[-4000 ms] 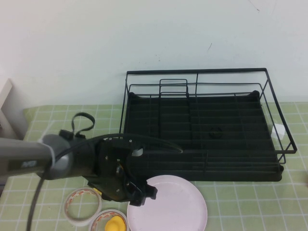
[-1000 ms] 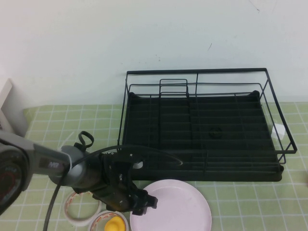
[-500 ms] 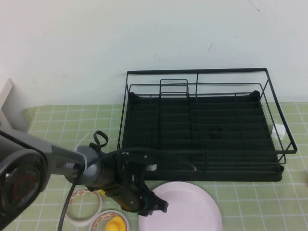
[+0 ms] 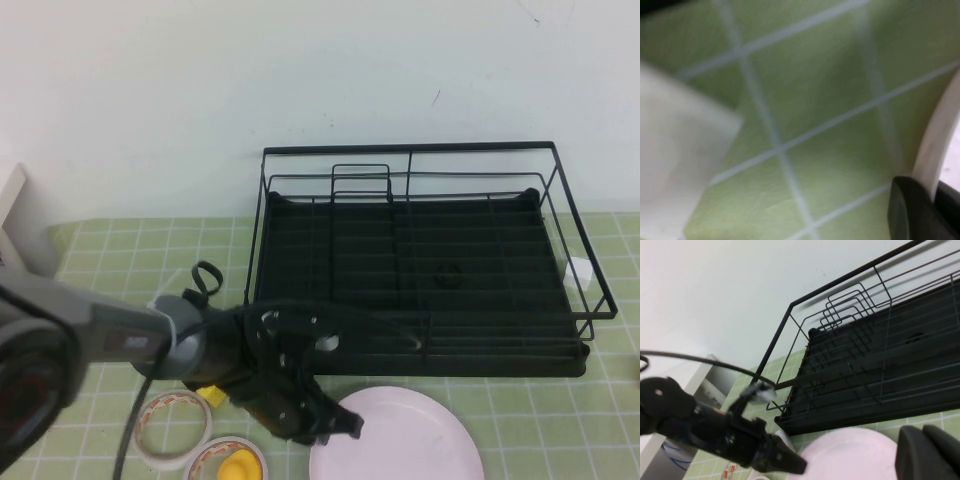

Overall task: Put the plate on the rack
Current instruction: Pick up the plate from the table, then hand over the plate

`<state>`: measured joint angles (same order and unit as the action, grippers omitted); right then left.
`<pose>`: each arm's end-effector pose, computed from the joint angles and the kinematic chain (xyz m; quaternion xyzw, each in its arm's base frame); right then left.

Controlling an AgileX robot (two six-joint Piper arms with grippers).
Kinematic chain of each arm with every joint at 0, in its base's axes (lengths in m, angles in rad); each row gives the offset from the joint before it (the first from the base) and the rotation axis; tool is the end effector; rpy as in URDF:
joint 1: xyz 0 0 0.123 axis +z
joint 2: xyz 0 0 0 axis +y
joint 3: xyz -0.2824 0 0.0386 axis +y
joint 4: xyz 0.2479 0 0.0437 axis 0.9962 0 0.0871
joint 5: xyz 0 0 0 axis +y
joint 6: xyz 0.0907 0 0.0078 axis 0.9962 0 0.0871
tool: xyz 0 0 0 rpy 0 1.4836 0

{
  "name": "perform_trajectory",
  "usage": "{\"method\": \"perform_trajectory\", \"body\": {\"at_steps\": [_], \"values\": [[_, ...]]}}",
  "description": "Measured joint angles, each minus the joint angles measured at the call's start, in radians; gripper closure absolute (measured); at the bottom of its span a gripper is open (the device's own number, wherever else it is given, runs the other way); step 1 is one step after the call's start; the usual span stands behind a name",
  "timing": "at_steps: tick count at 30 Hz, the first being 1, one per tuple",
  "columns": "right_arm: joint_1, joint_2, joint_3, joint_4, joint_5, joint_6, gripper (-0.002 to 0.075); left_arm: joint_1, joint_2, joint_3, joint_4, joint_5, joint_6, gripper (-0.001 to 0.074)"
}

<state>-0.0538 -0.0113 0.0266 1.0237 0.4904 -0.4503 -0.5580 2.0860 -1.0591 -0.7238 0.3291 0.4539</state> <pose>0.0493 0.0341 0.1818 0.0880 0.7634 0.2968 0.5669 0.3047 -0.2132 0.0776 0.1734 0.9609 -0.1706 0.1320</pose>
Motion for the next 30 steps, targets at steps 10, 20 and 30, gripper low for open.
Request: {"method": "perform_trajectory", "body": {"at_steps": [10,20,30], "values": [[0.0,0.0,0.0,0.007,0.0,-0.001,0.0728,0.0,-0.179,0.039,-0.11,0.036,0.211,0.0734],[0.0,0.0,-0.007,0.041,0.147,-0.022,0.0728,0.0,-0.424,0.172,-0.471,0.013,0.638,0.0733],[0.0,0.087,-0.251,0.039,0.199,-0.099,0.0414,0.0,-0.724,0.232,-0.633,-0.139,0.895,0.0733]]}}
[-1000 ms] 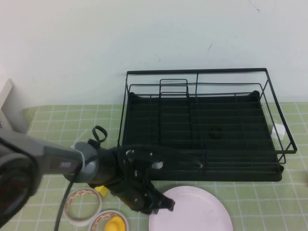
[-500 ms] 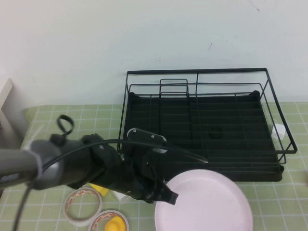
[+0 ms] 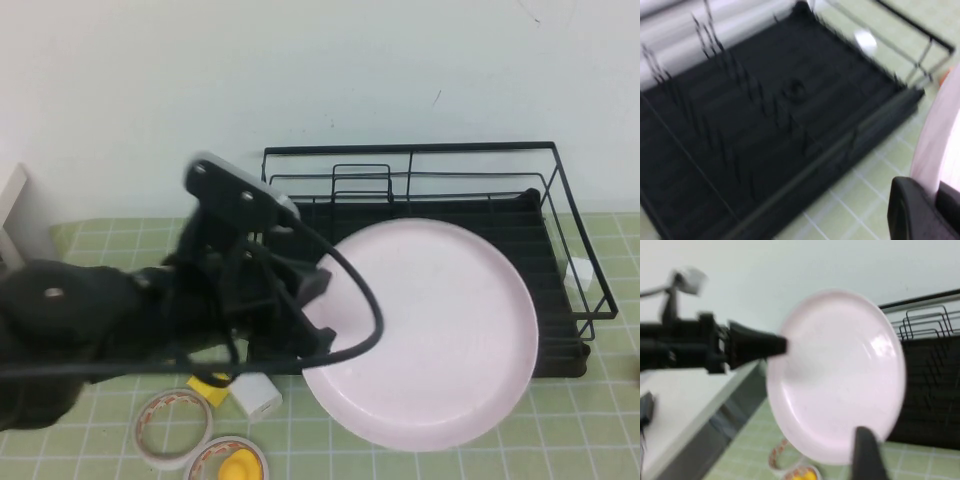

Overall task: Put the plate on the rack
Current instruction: Hand over the plate

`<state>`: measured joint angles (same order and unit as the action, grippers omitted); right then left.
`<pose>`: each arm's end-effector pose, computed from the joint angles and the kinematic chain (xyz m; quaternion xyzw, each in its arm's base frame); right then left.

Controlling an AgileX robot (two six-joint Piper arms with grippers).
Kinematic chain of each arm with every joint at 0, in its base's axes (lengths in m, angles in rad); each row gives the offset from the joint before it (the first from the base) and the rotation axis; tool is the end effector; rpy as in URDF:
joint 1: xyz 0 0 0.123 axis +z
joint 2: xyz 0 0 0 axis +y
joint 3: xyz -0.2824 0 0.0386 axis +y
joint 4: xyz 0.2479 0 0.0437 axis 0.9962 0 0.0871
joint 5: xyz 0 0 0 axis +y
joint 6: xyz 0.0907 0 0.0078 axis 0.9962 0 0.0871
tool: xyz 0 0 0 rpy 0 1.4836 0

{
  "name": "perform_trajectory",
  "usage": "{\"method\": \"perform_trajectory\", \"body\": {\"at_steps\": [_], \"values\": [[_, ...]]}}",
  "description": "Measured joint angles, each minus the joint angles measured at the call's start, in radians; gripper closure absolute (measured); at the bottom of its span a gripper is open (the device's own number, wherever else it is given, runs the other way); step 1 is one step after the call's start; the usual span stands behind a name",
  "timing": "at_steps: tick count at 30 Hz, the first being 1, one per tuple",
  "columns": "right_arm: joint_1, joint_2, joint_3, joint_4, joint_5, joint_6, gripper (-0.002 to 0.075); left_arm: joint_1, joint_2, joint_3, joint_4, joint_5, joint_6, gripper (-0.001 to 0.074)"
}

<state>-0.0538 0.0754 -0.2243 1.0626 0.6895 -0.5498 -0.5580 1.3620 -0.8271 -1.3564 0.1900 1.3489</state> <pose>0.0375 0.0487 0.2517 -0.0237 0.7481 0.3230 0.5792 0.2402 -0.1699 0.2765 0.2794 0.8078 -0.2185 0.4708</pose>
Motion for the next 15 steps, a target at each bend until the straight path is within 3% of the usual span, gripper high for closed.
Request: {"method": "perform_trajectory", "body": {"at_steps": [3,5,15], "values": [[0.0,0.126,-0.068,-0.002,0.026,-0.097,0.0294,0.0,-0.082,0.017,-0.002,-0.014,0.011,0.0734],[0.0,0.216,-0.109,0.0,0.037,-0.178,0.0259,-0.001,-0.125,0.029,-0.01,-0.014,0.011,0.0734],[0.0,0.671,-0.348,0.253,0.2,-0.697,0.0235,-0.01,-0.263,0.067,-0.035,-0.017,0.014,0.0734]]}}
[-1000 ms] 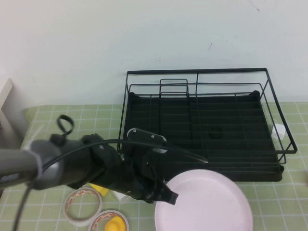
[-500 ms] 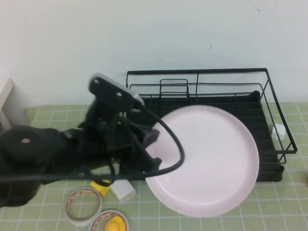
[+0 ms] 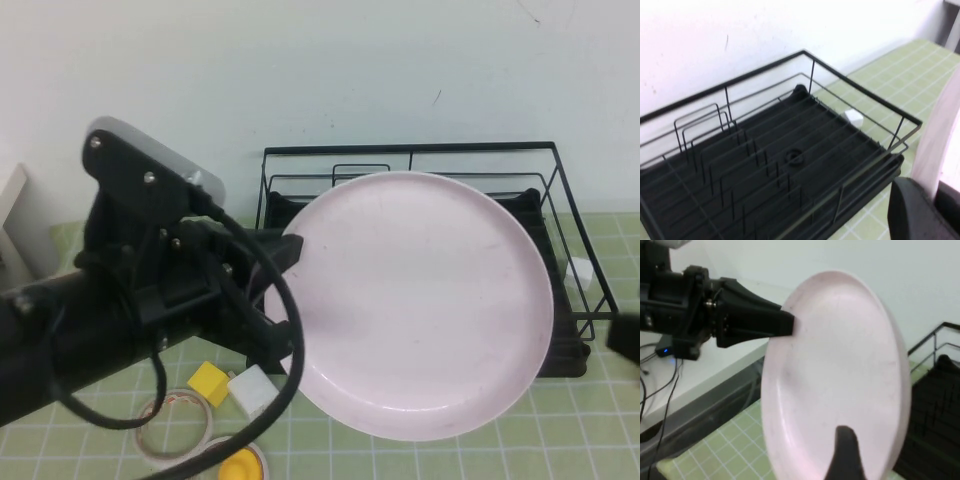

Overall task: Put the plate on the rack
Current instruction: Hand over the plate

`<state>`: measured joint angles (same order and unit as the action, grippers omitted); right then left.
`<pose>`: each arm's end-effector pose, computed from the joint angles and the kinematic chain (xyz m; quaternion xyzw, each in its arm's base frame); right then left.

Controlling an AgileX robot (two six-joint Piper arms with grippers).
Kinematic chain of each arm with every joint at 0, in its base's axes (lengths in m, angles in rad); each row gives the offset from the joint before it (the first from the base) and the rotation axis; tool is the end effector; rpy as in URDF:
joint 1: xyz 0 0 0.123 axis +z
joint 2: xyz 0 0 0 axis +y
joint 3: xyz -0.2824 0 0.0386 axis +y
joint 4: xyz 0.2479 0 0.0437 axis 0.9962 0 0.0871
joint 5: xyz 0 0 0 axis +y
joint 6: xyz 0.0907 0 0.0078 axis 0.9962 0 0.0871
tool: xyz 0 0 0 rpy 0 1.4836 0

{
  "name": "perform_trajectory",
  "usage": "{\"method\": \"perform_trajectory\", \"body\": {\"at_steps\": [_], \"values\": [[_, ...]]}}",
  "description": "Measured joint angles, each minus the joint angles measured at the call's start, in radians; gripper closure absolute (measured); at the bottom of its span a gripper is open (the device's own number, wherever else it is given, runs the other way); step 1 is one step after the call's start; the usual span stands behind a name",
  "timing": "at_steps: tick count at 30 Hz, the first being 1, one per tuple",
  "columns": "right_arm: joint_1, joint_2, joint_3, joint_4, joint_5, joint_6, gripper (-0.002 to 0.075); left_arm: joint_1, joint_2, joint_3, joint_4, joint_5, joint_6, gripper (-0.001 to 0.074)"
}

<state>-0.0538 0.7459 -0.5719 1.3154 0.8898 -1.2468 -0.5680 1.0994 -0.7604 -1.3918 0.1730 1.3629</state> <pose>0.1294 0.0616 0.3203 -0.2357 0.7547 0.3109 0.5275 0.1945 -0.1425 0.3258 0.2624 0.7541 -0.2401 0.5521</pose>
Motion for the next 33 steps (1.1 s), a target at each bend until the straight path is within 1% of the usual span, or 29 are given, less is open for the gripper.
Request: {"method": "perform_trajectory", "body": {"at_steps": [3,6,10,13,21,25,33], "values": [[0.0,0.119,-0.064,0.03,0.034,-0.075,0.0234,0.0,-0.025,0.0,-0.004,0.008,0.0,0.0734],[0.0,0.226,-0.127,0.046,0.068,-0.099,0.0233,0.0,-0.048,0.0,-0.004,0.021,0.0,0.0734],[0.0,0.355,-0.192,0.096,0.2,-0.142,0.0233,0.0,-0.063,0.002,-0.004,0.029,0.0,0.0734],[0.013,0.422,-0.22,0.122,0.245,-0.154,0.0233,0.0,-0.064,0.002,-0.017,0.03,0.0,0.0733],[0.123,0.523,-0.229,0.164,0.241,-0.225,0.0233,0.0,-0.065,0.002,-0.035,0.01,0.001,0.0731],[0.134,0.527,-0.229,0.184,0.2,-0.247,0.0233,0.0,-0.067,0.002,-0.035,-0.011,0.008,0.073],[0.136,0.527,-0.229,0.175,0.057,-0.256,0.0233,0.0,-0.067,0.002,-0.035,-0.049,0.047,0.0731]]}}
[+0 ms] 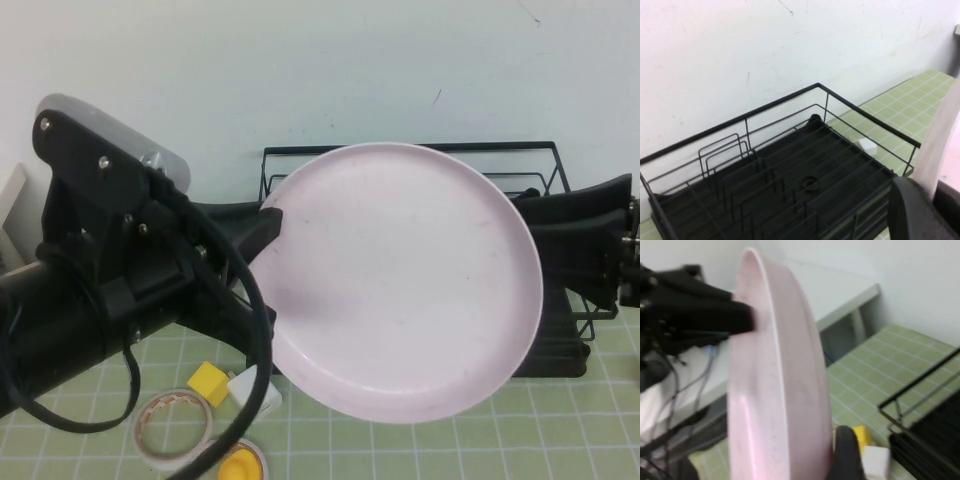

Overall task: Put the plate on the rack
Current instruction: Hand over the plate

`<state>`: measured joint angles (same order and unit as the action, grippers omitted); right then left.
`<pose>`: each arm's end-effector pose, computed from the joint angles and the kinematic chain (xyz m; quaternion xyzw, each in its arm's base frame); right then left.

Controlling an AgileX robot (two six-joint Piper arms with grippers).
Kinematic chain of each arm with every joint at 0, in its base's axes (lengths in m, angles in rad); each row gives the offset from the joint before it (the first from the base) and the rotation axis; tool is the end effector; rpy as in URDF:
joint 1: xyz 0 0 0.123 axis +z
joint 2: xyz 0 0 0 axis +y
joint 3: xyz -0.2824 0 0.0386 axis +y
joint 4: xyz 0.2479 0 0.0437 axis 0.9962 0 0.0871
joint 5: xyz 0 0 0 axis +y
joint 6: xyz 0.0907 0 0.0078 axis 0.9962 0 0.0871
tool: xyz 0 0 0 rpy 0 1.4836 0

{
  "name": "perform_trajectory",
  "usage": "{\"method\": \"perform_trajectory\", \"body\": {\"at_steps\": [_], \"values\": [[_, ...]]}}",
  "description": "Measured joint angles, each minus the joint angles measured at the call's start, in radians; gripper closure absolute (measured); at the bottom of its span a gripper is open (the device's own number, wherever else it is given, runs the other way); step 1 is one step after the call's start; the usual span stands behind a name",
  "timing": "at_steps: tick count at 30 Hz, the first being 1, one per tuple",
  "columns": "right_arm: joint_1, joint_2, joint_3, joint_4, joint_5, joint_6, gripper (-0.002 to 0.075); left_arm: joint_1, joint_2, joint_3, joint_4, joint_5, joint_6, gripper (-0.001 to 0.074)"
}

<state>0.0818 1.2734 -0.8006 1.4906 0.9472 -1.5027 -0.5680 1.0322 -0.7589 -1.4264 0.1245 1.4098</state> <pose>0.2349 0.0932 0.3049 -0.2892 0.7458 0.3931 0.4533 0.1855 -0.1318 0.3421 0.2485 0.7340 -0.2270 0.5898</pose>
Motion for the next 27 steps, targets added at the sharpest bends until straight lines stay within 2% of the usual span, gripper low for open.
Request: {"method": "perform_trajectory", "body": {"at_steps": [7,18,23,27], "values": [[0.0,0.0,0.0,-0.088,-0.068,0.008,0.0233,0.0,-0.002,0.0,-0.004,-0.048,0.034,0.0731],[0.0,0.0,0.0,-0.179,-0.071,0.023,0.0233,0.0,-0.002,0.0,-0.006,-0.117,0.072,0.0731],[0.0,0.0,-0.016,-0.257,-0.017,0.105,0.0233,0.0,-0.002,0.0,-0.01,-0.153,0.081,0.0731],[0.0,0.0,-0.037,-0.22,0.052,0.134,0.0233,0.0,-0.002,0.0,-0.01,-0.115,0.083,0.0731]]}}
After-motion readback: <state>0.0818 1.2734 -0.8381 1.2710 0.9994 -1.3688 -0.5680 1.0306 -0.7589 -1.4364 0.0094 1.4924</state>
